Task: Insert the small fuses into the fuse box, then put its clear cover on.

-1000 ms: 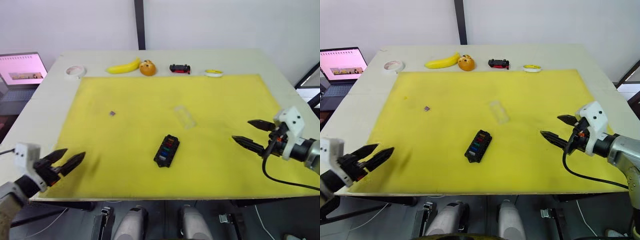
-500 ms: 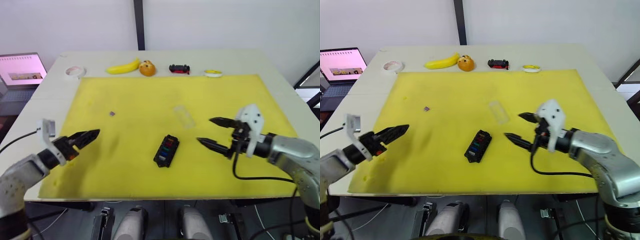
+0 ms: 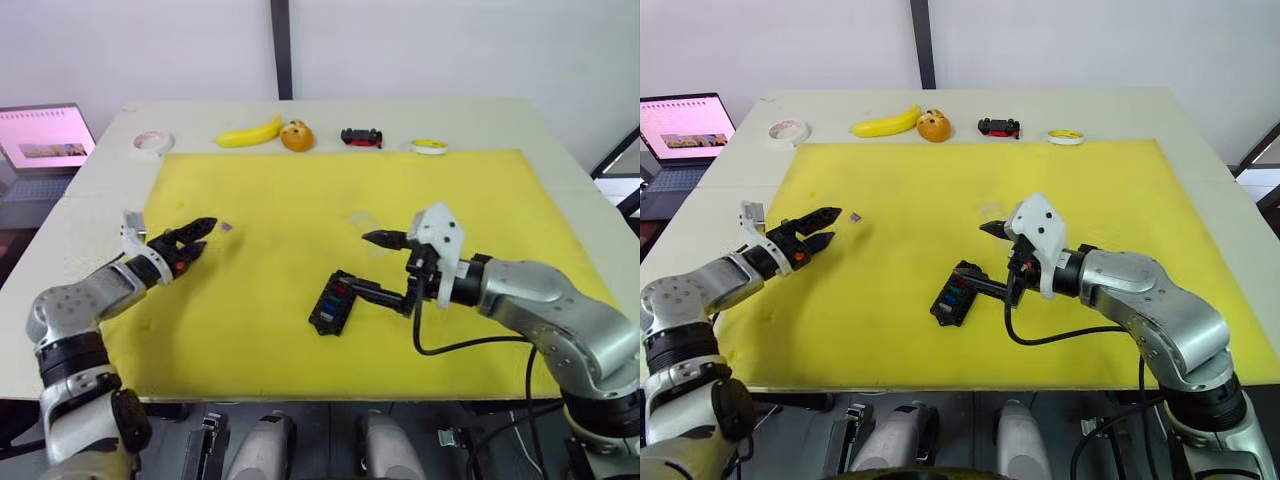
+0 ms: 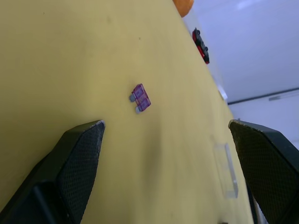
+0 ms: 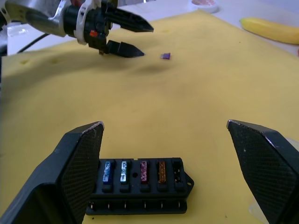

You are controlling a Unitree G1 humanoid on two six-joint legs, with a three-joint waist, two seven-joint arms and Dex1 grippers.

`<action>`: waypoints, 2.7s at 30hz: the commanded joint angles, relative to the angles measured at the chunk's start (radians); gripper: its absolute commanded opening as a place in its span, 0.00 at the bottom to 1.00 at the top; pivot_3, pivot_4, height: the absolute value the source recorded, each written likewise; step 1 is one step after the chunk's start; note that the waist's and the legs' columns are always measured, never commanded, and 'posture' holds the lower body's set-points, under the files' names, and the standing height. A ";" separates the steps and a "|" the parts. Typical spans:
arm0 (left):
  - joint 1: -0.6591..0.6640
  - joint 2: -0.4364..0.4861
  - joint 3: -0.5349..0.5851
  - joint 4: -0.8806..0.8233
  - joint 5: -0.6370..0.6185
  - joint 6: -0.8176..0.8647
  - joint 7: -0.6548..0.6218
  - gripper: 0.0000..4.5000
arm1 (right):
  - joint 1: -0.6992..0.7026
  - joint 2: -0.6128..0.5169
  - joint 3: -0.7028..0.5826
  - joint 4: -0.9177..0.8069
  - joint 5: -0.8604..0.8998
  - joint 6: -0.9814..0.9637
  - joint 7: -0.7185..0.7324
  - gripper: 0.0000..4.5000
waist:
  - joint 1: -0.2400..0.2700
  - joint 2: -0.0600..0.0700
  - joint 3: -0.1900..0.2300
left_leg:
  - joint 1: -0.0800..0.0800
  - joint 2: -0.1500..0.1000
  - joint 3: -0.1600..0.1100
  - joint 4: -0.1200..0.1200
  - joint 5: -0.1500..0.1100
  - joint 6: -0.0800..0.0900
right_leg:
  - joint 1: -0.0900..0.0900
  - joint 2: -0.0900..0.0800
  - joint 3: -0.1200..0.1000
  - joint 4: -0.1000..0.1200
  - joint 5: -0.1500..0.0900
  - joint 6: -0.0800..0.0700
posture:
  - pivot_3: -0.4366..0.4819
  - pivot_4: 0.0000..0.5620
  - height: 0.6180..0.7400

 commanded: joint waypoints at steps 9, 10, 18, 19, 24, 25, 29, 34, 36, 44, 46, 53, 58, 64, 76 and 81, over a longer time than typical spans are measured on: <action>-0.114 -0.021 0.010 0.210 0.036 -0.007 0.038 1.00 | -0.154 0.070 0.138 0.056 -0.077 -0.027 0.013 0.99 | 0.014 0.000 0.000 | 0.000 -0.001 0.000 0.000 0.001 -0.001 | -0.002 0.000 0.000 0.002 0.000 0.000 | 0.48 0.27 1.00; -0.125 -0.021 0.006 0.227 0.040 -0.005 0.032 1.00 | -0.164 0.081 0.150 0.070 -0.091 -0.028 0.005 0.99 | 0.018 0.000 0.000 | 0.000 -0.001 0.000 0.000 0.001 -0.001 | -0.002 0.000 0.000 0.002 0.000 0.000 | 0.48 0.27 1.00; -0.192 -0.011 -0.048 0.334 0.115 -0.009 -0.017 1.00 | -0.182 0.158 0.167 0.149 -0.192 -0.031 -0.088 0.99 | 0.026 0.000 -0.001 | 0.000 -0.003 -0.001 0.001 0.001 -0.002 | -0.003 -0.001 -0.001 0.002 0.000 0.000 | 0.48 0.27 1.00; -0.199 -0.012 -0.058 0.341 0.127 -0.010 -0.029 1.00 | -0.181 0.166 0.165 0.152 -0.198 -0.028 -0.098 0.99 | 0.025 0.001 -0.002 | 0.000 -0.003 -0.002 0.001 0.001 -0.002 | -0.003 -0.001 -0.001 0.002 0.000 0.000 | 0.48 0.27 1.00; -0.234 -0.015 -0.057 0.405 0.160 -0.004 -0.048 1.00 | -0.167 0.183 0.169 0.143 -0.214 -0.016 -0.111 0.99 | 0.027 0.001 -0.002 | 0.000 -0.004 -0.003 0.001 0.001 -0.002 | -0.003 -0.002 -0.001 0.003 0.000 0.000 | 0.48 0.27 1.00; -0.239 -0.014 -0.057 0.417 0.168 -0.002 -0.054 1.00 | -0.164 0.184 0.169 0.140 -0.216 -0.014 -0.112 0.99 | 0.027 0.001 -0.002 | 0.001 -0.004 -0.003 0.001 0.001 -0.002 | -0.003 -0.002 -0.001 0.003 0.000 0.000 | 0.48 0.27 1.00; -0.259 -0.019 -0.064 0.451 0.197 -0.016 -0.073 1.00 | -0.156 0.189 0.157 0.127 -0.219 -0.002 -0.120 0.99 | 0.028 0.001 -0.002 | 0.001 -0.004 -0.003 0.001 0.001 -0.002 | -0.003 -0.002 -0.001 0.003 0.000 0.000 | 0.48 0.27 1.00; -0.285 -0.033 -0.075 0.497 0.242 -0.062 -0.119 1.00 | -0.136 0.191 0.148 0.099 -0.214 0.017 -0.130 0.99 | 0.032 0.002 -0.002 | 0.001 -0.004 -0.004 0.001 0.001 -0.002 | -0.002 -0.002 -0.002 0.003 0.000 0.000 | 0.48 0.27 1.00; -0.303 -0.037 -0.071 0.530 0.256 -0.074 -0.128 1.00 | -0.128 0.195 0.147 0.093 -0.215 0.023 -0.135 0.99 | 0.041 0.002 -0.002 | 0.001 -0.004 -0.004 0.001 0.001 -0.001 | -0.002 -0.002 -0.002 0.003 0.000 0.000 | 0.48 0.27 1.00; -0.350 -0.051 -0.075 0.589 0.312 -0.107 -0.150 1.00 | -0.118 0.200 0.144 0.078 -0.217 0.037 -0.147 0.99 | 0.055 0.002 -0.002 | 0.001 -0.005 -0.005 0.001 0.001 -0.001 | -0.001 -0.002 -0.002 0.003 0.000 0.000 | 0.48 0.27 1.00; -0.359 -0.054 -0.070 0.605 0.318 -0.110 -0.160 1.00 | -0.119 0.198 0.142 0.078 -0.221 0.038 -0.150 0.99 | 0.055 0.002 -0.003 | 0.001 -0.005 -0.005 0.001 0.001 -0.001 | -0.001 -0.002 -0.002 0.003 0.000 0.000 | 0.48 0.27 1.00; -0.397 -0.057 -0.074 0.639 0.343 -0.107 -0.212 1.00 | -0.112 0.190 0.133 0.050 -0.214 0.055 -0.159 0.99 | 0.058 0.002 -0.003 | 0.001 -0.007 -0.006 0.001 0.001 -0.001 | -0.001 -0.003 -0.003 0.003 0.000 0.000 | 0.48 0.27 1.00; -0.411 -0.058 -0.082 0.661 0.375 -0.114 -0.243 1.00 | -0.093 0.187 0.125 0.027 -0.215 0.069 -0.166 0.99 | 0.060 0.002 -0.003 | 0.001 -0.008 -0.007 0.001 0.001 -0.001 | 0.000 -0.004 -0.004 0.003 0.000 0.000 | 0.48 0.27 1.00; -0.426 -0.071 -0.078 0.706 0.406 -0.178 -0.263 1.00 | -0.074 0.186 0.120 0.004 -0.218 0.086 -0.175 0.99 | 0.068 0.002 -0.003 | 0.001 -0.008 -0.007 0.001 0.001 -0.001 | 0.000 -0.004 -0.005 0.003 0.000 0.000 | 0.48 0.27 1.00; -0.458 -0.090 -0.069 0.766 0.418 -0.232 -0.297 1.00 | -0.079 0.188 0.112 0.007 -0.232 0.103 -0.196 0.99 | 0.077 0.002 -0.003 | 0.001 -0.012 -0.012 0.001 0.001 -0.001 | 0.002 -0.006 -0.006 0.002 -0.001 0.001 | 0.48 0.27 1.00; -0.479 -0.101 -0.053 0.781 0.411 -0.232 -0.294 1.00 | -0.071 0.185 0.107 -0.001 -0.228 0.112 -0.200 0.99 | 0.077 0.002 -0.003 | 0.001 -0.016 -0.020 0.001 0.002 -0.001 | 0.006 -0.007 -0.006 0.001 -0.003 0.004 | 0.48 0.27 1.00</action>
